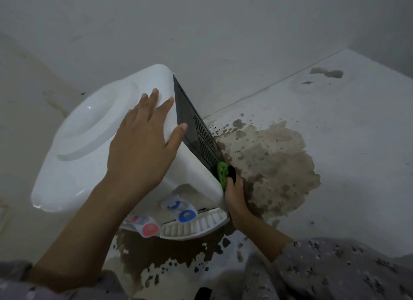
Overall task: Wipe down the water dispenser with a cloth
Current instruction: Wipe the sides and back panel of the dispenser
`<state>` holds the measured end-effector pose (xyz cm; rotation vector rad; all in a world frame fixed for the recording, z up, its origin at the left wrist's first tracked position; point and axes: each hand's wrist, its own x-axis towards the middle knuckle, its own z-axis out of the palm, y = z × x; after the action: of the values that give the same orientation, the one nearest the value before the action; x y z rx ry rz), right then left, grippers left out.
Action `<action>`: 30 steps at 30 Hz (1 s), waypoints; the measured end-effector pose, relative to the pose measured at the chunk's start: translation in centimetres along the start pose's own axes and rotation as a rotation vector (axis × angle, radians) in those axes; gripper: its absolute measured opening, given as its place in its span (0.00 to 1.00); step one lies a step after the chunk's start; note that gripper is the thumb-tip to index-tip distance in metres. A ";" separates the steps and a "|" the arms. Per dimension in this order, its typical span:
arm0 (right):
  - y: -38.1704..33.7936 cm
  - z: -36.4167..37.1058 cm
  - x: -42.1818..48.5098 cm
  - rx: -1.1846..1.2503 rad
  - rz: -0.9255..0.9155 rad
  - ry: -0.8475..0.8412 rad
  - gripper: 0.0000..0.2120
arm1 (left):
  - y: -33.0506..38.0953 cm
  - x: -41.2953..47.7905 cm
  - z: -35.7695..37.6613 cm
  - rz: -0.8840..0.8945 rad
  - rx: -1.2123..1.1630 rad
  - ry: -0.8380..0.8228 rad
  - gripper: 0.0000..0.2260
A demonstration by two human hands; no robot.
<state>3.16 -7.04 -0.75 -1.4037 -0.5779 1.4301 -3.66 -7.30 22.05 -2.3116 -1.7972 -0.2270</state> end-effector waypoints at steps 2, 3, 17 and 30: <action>-1.8 0.6 -0.3 0.004 -0.029 -0.053 0.22 | 0.0 0.0 -0.1 -0.005 0.001 -0.003 0.25; -2.7 0.8 -0.7 0.026 -0.087 -0.084 0.21 | 0.0 0.0 -0.1 -0.007 0.002 -0.004 0.25; -4.8 0.5 -0.5 0.024 -0.030 -0.100 0.20 | -1.3 2.5 -2.1 -0.034 -0.011 0.009 0.23; -4.3 0.6 1.4 0.046 -0.101 -0.122 0.22 | -2.1 4.7 -1.3 -0.105 -0.015 -0.076 0.21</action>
<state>4.27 -4.00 2.49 -1.2399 -0.6803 1.4454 -4.50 -2.79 24.63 -2.2674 -1.9618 -0.1716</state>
